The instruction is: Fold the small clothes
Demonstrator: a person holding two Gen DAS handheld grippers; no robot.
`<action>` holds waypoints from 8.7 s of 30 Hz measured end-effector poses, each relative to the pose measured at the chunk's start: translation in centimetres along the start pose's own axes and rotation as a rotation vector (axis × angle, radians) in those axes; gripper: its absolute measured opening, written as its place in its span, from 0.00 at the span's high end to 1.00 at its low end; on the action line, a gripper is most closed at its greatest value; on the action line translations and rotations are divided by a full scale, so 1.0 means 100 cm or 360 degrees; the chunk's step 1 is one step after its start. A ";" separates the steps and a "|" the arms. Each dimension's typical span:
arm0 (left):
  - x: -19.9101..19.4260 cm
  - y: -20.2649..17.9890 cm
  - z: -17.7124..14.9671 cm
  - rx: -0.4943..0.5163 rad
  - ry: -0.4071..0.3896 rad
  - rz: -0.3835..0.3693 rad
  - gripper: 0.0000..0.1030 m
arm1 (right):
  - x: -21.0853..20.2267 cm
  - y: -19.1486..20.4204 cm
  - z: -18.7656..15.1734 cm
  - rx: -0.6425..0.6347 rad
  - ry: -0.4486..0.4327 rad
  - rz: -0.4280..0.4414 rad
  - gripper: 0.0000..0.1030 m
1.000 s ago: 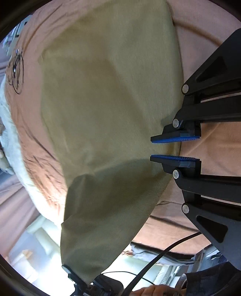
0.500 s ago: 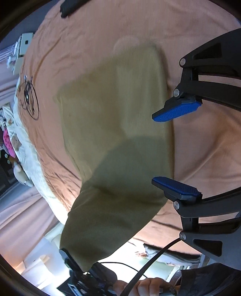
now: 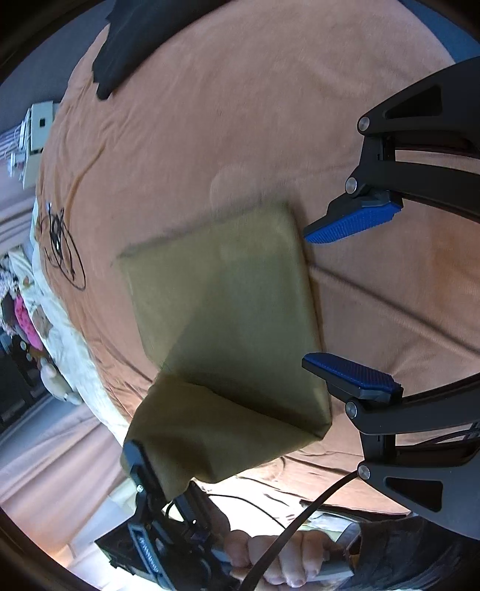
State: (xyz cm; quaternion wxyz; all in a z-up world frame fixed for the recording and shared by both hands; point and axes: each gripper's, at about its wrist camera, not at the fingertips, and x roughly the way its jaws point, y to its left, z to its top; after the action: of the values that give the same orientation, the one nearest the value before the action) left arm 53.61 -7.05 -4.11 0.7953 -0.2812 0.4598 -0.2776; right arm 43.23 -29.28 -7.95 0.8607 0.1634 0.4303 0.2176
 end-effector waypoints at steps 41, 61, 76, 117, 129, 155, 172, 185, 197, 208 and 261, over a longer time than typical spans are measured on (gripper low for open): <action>-0.009 0.129 -0.094 -0.0208 0.0247 0.0644 0.54 | 0.042 -0.042 0.038 0.0174 0.0129 0.0158 0.97; -0.043 0.129 -0.070 -0.0168 0.0092 0.0612 0.57 | -0.005 0.007 0.052 -0.0191 0.0029 -0.0093 0.63; -0.074 0.162 -0.047 -0.0252 -0.0041 0.0592 0.57 | 0.073 0.113 0.080 -0.0706 0.0118 -0.0138 0.49; -0.102 0.206 -0.030 -0.0313 -0.0109 0.0523 0.57 | 0.178 0.144 0.130 -0.0680 0.0319 0.0068 0.91; -0.065 0.188 0.005 -0.0239 -0.0050 0.0568 0.57 | 0.136 0.099 0.185 -0.0598 0.0121 -0.0038 0.92; 0.011 0.201 0.081 -0.0183 0.0026 0.0761 0.56 | 0.181 0.006 0.213 -0.0161 0.0174 0.0103 0.88; 0.035 0.217 0.121 -0.0169 -0.0004 0.0864 0.56 | 0.213 -0.011 0.241 -0.0061 0.0135 0.0110 0.93; 0.018 0.220 0.117 -0.0208 -0.0064 0.0777 0.56 | 0.179 -0.017 0.215 -0.0081 0.0135 0.0127 0.28; 0.019 0.224 0.091 -0.0273 0.0039 0.0676 0.56 | 0.201 -0.044 0.216 -0.0001 0.0264 0.0267 0.37; 0.036 0.232 0.104 -0.0270 0.0005 0.0643 0.77 | 0.222 -0.041 0.225 -0.0002 0.0296 0.0248 0.84; -0.046 -0.195 0.052 0.0550 -0.0288 -0.0153 0.95 | -0.341 -0.042 0.033 -0.0232 -0.0768 -0.0180 0.88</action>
State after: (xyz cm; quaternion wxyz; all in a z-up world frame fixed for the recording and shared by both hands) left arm 52.66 -16.26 14.44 0.8556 -0.1859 0.3181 -0.3636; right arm 28.60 -50.69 14.81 0.9588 0.1236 0.2041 0.1542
